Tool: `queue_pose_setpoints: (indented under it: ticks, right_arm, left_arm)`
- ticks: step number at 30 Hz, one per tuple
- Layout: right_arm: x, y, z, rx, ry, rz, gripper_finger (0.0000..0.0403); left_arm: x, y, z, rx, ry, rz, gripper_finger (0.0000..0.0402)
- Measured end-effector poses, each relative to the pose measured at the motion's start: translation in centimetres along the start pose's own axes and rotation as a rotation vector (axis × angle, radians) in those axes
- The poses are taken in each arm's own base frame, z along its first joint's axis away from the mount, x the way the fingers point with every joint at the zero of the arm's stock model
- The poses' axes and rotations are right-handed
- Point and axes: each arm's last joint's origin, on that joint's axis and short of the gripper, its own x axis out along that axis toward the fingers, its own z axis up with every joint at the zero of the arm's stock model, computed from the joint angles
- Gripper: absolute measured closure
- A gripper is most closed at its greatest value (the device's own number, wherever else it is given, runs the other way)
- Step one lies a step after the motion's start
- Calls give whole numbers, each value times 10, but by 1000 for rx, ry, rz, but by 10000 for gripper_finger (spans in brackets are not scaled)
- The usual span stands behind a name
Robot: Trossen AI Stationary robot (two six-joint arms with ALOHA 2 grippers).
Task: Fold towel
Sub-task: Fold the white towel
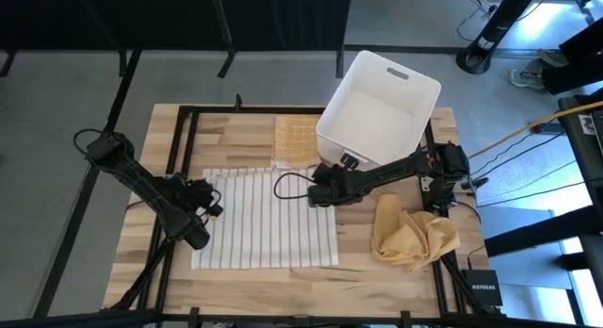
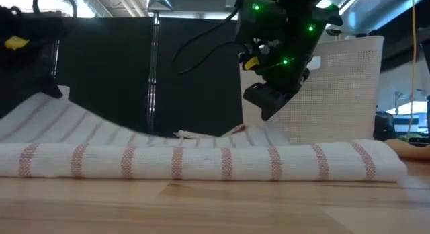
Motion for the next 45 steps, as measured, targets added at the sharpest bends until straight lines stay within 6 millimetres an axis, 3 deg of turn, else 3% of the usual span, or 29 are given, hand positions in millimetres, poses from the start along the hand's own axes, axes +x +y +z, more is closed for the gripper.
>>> queue_pose_setpoints:
  ticks: [4, 9, 15, 18, 21, 25, 31, 38, 42, 45]
  right_arm:
    - [-12, -2, 3, -43, 83, 58, 254]
    - [-44, 5, 2, -109, 160, 145, 216]
    - [-75, 49, -26, -219, 67, 381, 209]
    - [-77, 72, -47, -277, 8, 527, 213]
    - [-72, 82, -66, -313, 3, 600, 223]
    - [-73, 86, -87, -316, 103, 707, 240]
    - [-97, 97, -109, -383, 176, 844, 246]
    - [-127, 92, -93, -399, 169, 864, 241]
    - [-149, 77, -90, -394, 153, 839, 206]
    - [-159, 77, -95, -383, 107, 846, 171]
  left_arm:
    - [-14, -4, 14, 37, 50, -41, 233]
    - [-33, -10, 26, 53, 163, -125, 214]
    - [-44, -51, 3, 118, 209, -549, 214]
    - [-38, -67, -12, 112, 261, -685, 218]
    - [-31, -77, -27, 121, 319, -737, 225]
    - [-29, -82, -36, 137, 393, -755, 230]
    - [-46, -86, -40, 153, 441, -921, 231]
    - [-61, -77, -19, 93, 361, -1029, 231]
    - [-69, -71, -7, 47, 272, -1054, 231]
    - [-71, -74, -6, 40, 247, -1077, 231]
